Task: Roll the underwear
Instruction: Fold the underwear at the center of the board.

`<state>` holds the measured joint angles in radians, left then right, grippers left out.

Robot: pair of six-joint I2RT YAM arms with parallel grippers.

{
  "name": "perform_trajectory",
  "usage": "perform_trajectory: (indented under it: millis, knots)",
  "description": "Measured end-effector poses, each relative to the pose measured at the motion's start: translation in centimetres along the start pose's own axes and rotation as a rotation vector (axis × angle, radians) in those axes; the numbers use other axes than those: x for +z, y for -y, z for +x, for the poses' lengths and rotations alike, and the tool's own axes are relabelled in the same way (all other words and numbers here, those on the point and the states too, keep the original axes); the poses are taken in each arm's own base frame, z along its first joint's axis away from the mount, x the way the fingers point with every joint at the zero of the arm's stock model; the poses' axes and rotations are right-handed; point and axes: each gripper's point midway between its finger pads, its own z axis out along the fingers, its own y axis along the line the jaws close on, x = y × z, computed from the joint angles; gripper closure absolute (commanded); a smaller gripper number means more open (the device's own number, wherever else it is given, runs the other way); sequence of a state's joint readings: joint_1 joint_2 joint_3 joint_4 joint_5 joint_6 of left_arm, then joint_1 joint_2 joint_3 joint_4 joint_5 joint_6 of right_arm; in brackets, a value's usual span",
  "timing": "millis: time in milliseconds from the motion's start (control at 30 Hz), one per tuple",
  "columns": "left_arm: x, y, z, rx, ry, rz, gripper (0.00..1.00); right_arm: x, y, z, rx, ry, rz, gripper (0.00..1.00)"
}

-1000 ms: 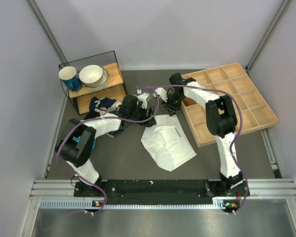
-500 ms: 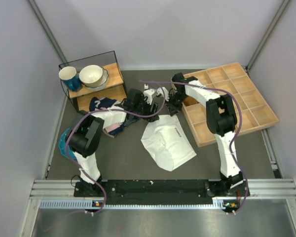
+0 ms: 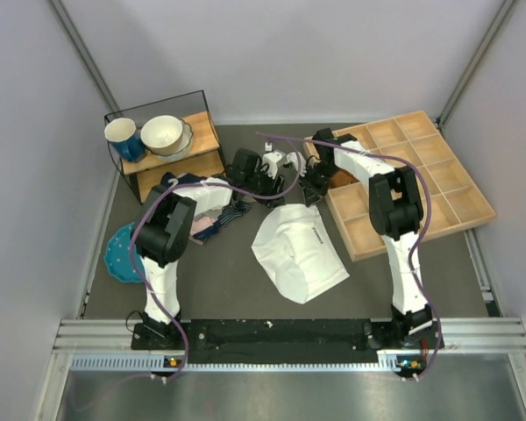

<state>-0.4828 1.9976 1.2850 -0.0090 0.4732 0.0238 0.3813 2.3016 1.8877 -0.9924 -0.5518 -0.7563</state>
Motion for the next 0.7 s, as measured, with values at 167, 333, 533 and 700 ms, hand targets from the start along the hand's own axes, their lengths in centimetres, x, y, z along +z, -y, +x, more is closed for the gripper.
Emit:
perform_trajectory:
  millis: [167, 333, 533, 700]
  knots:
    - [0.15, -0.02, -0.08, 0.004, 0.0, 0.014, 0.49, -0.02, -0.02, 0.01, 0.01, 0.0, 0.0, 1.0]
    - [0.35, 0.13, -0.05, 0.003, -0.006, 0.031, 0.48, -0.11, -0.05, 0.19, 0.02, -0.002, -0.004, 1.0]
    - [0.49, 0.05, 0.18, 0.004, 0.006, 0.031, 0.46, -0.11, -0.05, 0.27, 0.021, -0.009, -0.008, 1.0]
    - [0.75, 0.04, 0.07, 0.014, 0.043, 0.035, 0.43, -0.1, -0.06, 0.3, 0.011, -0.013, -0.009, 1.0]
